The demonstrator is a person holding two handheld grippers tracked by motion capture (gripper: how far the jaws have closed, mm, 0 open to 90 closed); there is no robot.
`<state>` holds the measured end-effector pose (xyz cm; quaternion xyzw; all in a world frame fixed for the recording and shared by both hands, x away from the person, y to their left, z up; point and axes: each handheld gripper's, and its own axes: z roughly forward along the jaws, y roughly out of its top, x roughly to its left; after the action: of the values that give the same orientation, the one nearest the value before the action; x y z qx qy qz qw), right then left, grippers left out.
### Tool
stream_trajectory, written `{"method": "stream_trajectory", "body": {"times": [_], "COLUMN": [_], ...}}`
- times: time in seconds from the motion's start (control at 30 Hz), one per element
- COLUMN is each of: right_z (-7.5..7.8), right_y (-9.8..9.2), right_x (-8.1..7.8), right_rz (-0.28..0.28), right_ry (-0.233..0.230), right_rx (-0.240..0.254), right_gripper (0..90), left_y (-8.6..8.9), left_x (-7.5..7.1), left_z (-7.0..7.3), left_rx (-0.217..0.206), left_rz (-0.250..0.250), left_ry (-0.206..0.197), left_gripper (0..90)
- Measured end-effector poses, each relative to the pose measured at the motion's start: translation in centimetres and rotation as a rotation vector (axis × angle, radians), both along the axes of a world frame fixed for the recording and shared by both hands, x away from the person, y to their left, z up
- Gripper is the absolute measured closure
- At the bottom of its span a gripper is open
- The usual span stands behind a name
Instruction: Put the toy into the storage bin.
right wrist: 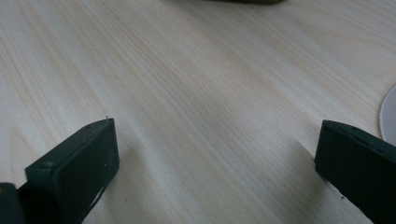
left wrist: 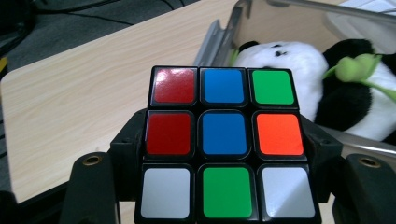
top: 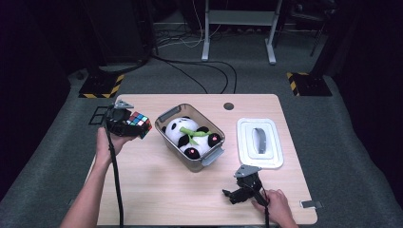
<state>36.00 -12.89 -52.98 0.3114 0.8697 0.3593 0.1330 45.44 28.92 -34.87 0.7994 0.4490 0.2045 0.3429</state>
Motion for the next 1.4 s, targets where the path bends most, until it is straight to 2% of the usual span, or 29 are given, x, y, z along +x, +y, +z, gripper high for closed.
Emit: {"method": "stream_trajectory", "body": {"times": [0.37, 0.43, 0.5, 0.6, 0.93, 1.4], "right_z": [0.0, 0.0, 0.0, 0.0, 0.0, 0.0], "right_y": [0.0, 0.0, 0.0, 0.0, 0.0, 0.0], "right_x": [0.0, 0.0, 0.0, 0.0, 0.0, 0.0], "right_rz": [-0.001, 0.003, 0.003, 0.0, -0.001, 0.004], "right_ry": [0.002, -0.003, -0.003, 0.0, 0.0, 0.001], "right_rx": [0.0, -0.001, -0.001, 0.0, 0.001, 0.0], "right_gripper": [0.0, 0.0, 0.0, 0.0, 0.0, 0.0], "left_y": [-2.7, -3.3, -3.9, -5.0, -7.4, -9.6], "left_x": [-0.1, -0.1, 0.0, 0.0, 0.3, 0.0], "left_z": [1.1, 1.4, 1.3, 1.2, 1.0, 1.7], "left_rx": [0.006, -0.013, -0.019, -0.006, -0.019, -0.034], "left_rz": [-0.056, -0.068, -0.087, -0.111, -0.15, -0.198], "left_ry": [-0.003, -0.01, -0.003, 0.004, 0.012, 0.004], "left_gripper": [34.2, 34.2, 34.2, 34.2, 34.2, 34.2]}}
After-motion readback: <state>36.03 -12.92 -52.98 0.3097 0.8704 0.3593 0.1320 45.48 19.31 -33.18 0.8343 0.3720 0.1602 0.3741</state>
